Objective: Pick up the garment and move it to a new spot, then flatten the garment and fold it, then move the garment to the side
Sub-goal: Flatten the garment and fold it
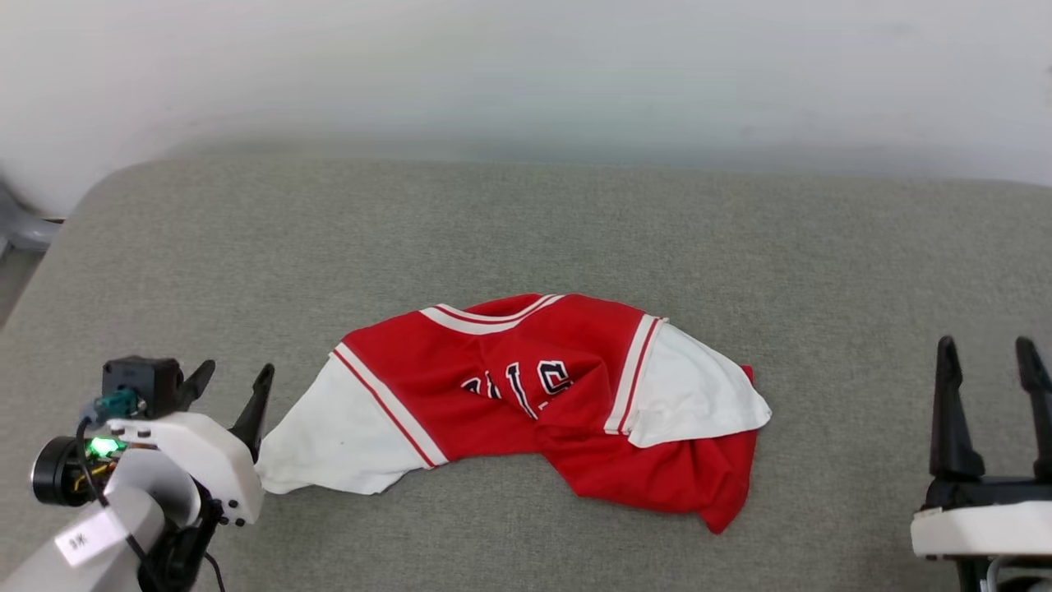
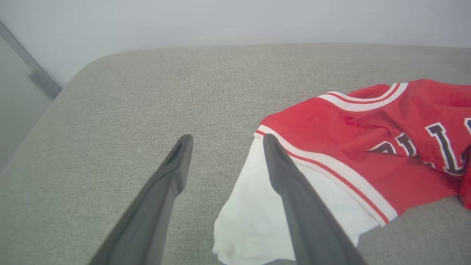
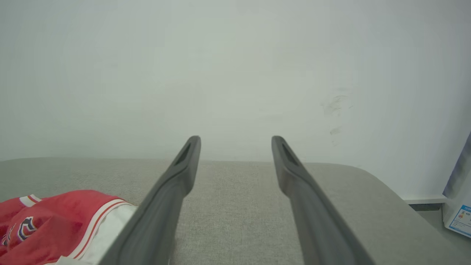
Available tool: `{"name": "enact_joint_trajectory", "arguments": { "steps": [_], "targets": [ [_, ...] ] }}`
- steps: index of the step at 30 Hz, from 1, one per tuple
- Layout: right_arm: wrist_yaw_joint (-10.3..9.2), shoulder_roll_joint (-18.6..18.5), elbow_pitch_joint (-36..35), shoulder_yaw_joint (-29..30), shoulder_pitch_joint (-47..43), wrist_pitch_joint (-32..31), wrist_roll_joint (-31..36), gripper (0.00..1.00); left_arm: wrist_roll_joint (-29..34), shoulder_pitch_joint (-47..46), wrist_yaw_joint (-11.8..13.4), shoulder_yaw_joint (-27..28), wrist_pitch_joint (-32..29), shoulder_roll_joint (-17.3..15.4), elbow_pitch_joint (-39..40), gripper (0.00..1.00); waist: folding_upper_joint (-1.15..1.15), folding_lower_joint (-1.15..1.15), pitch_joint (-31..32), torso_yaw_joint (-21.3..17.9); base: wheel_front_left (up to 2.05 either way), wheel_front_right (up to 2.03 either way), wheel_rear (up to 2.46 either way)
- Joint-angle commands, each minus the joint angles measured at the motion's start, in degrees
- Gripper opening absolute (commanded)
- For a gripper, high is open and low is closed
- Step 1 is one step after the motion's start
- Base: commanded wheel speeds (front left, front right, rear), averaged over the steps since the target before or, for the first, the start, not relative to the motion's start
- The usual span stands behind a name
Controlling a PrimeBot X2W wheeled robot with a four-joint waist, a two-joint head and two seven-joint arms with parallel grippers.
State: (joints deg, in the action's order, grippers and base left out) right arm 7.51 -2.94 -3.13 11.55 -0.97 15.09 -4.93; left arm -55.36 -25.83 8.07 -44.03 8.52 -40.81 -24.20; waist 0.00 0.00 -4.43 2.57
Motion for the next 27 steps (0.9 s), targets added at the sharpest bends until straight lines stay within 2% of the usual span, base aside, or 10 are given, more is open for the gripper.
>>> {"name": "enact_joint_trajectory", "arguments": {
  "steps": [1, 4, 7, 10, 13, 15, 18, 27],
  "targets": [
    [-0.04, 0.12, -0.66, 0.27, 1.53, 0.11, 0.66, 1.00, 0.62, 1.35, 1.32, 0.55, 1.92, 0.36, 0.99, 1.00, 0.00, 0.00, 0.66, 0.70, 0.00, 0.00, 0.00],
    [-0.04, 0.00, -1.74, 0.42, 3.93, 0.11, 2.36, 1.00, 2.57, 3.38, 5.54, 2.16, 5.39, 1.29, 4.30, 1.00, 0.00, 0.00, 0.95, 1.37, 0.00, 0.00, 0.00],
    [-0.04, -2.68, -1.19, -1.00, 7.40, 0.11, 1.64, 1.00, 6.12, 5.79, 10.43, 5.00, 6.57, 2.10, 7.93, 1.00, 0.00, 0.00, 0.87, 2.13, 0.00, 0.00, 0.00],
    [-0.04, -6.95, 0.99, -3.81, 10.92, 0.11, 0.42, 1.00, 11.74, 8.60, 14.24, 9.64, 6.75, 4.06, 13.57, 1.00, 0.00, 0.00, 0.52, 3.17, 0.00, 0.00, 0.00],
    [-0.05, -12.22, 5.92, -8.43, 15.16, -1.37, -1.95, 1.00, 17.28, 12.28, 16.45, 14.48, 6.66, 6.46, 18.10, 1.00, 0.00, 0.00, 0.11, 4.30, 0.00, 0.00, 0.00],
    [-0.05, -15.87, 7.91, -12.12, 18.84, -4.13, -3.90, 1.00, 21.17, 14.21, 17.02, 16.77, 6.67, 7.82, 20.48, 1.00, 0.00, 0.00, -0.30, 5.15, 0.00, 0.00, 0.00],
    [-0.05, -20.47, 9.71, -19.24, 22.95, -10.96, -8.74, 1.00, 25.36, 17.13, 16.59, 19.87, 6.67, 10.82, 22.94, 1.00, 0.00, 0.00, -1.12, 6.40, 0.00, 0.00, 0.00],
    [-0.06, -34.49, 11.69, -41.94, 35.49, -39.56, -25.05, 1.00, 34.32, 20.59, 12.14, 25.66, 6.68, 19.32, 24.28, 1.00, 0.00, 0.00, -5.34, 11.01, 0.00, 0.00, 0.00]
  ]
}}
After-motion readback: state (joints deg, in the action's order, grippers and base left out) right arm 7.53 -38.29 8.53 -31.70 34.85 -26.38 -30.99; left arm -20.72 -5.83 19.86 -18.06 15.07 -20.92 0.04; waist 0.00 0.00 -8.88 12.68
